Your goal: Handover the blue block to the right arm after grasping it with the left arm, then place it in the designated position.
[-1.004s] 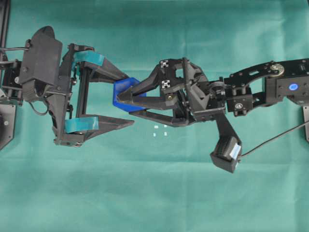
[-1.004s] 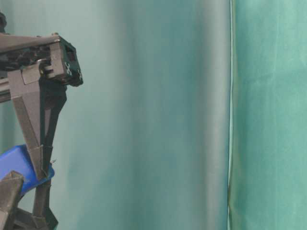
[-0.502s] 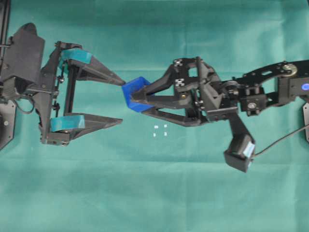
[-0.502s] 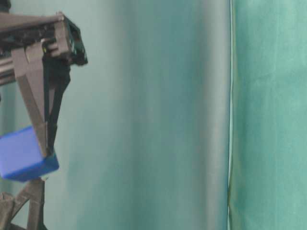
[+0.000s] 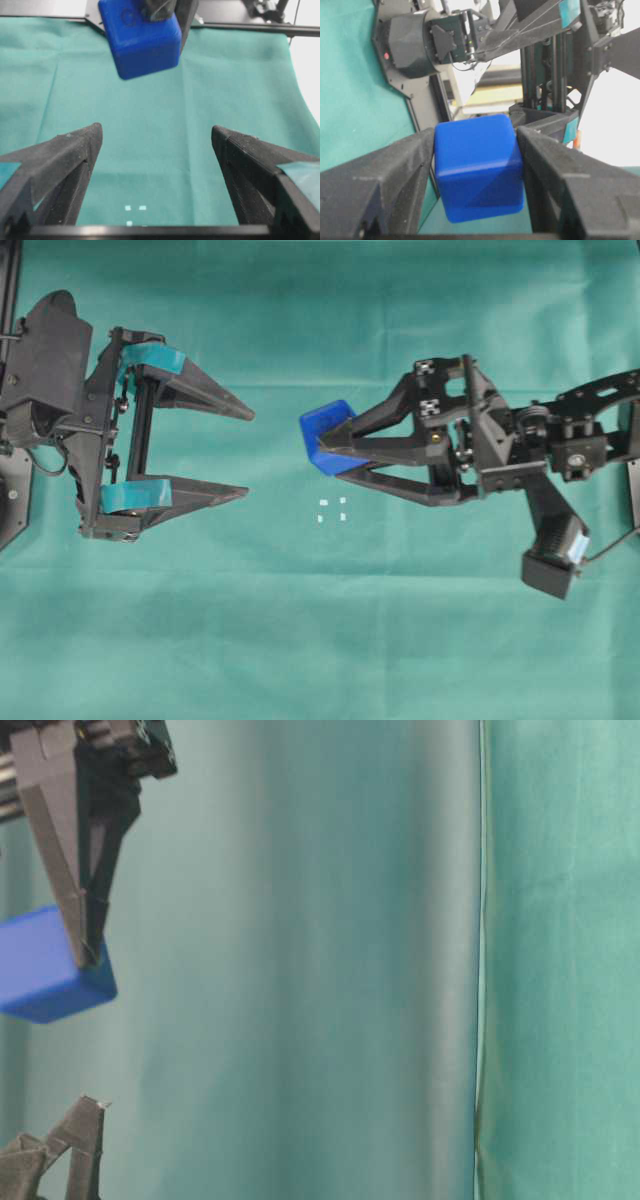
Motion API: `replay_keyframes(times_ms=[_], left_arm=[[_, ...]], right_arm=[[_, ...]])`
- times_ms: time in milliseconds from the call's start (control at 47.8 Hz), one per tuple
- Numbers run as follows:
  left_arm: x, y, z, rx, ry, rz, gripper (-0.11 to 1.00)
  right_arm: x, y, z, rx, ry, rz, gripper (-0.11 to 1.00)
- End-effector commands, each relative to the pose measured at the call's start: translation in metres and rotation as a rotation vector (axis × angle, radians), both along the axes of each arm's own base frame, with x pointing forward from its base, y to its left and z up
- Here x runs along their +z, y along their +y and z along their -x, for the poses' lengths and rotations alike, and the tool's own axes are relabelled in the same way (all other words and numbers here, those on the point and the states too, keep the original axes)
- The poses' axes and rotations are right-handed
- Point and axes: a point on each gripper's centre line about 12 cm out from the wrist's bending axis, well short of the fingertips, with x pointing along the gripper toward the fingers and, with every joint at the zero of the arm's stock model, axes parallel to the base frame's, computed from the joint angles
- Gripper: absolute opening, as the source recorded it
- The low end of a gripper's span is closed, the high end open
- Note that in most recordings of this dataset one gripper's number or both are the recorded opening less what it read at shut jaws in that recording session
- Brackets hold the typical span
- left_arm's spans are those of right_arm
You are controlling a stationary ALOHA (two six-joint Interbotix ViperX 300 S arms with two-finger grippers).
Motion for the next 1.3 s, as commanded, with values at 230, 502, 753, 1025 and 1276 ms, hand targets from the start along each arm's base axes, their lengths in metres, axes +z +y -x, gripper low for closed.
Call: replay_keyframes(times_ms=[230, 502, 753, 1025, 1276], left_arm=[[0.0079, -0.0009, 0.0005, -0.003, -0.023, 0.0, 1.0], [0.0087, -0.0009, 0.0004, -0.003, -0.026, 0.0, 1.0], [0.0081, -0.0009, 0.0001, -0.003, -0.023, -0.002, 1.0], [0.0081, -0.0009, 0.0001, -0.004, -0.023, -0.003, 1.0], [0.0076, -0.0009, -0.0003, -0.004, -0.022, -0.002, 1.0]], right_arm=[[0.0108, 0.0019, 0.0048, 0.001, -0.027, -0.022, 0.57], [0.0108, 0.0019, 0.0048, 0.001, -0.027, -0.022, 0.57], [0.0108, 0.0025, 0.0048, 0.002, -0.026, -0.026, 0.57], [0.011, 0.0021, 0.0048, -0.031, -0.013, -0.207, 0.57], [0.0089, -0.0015, 0.0053, -0.126, 0.027, -0.592, 0.56]])
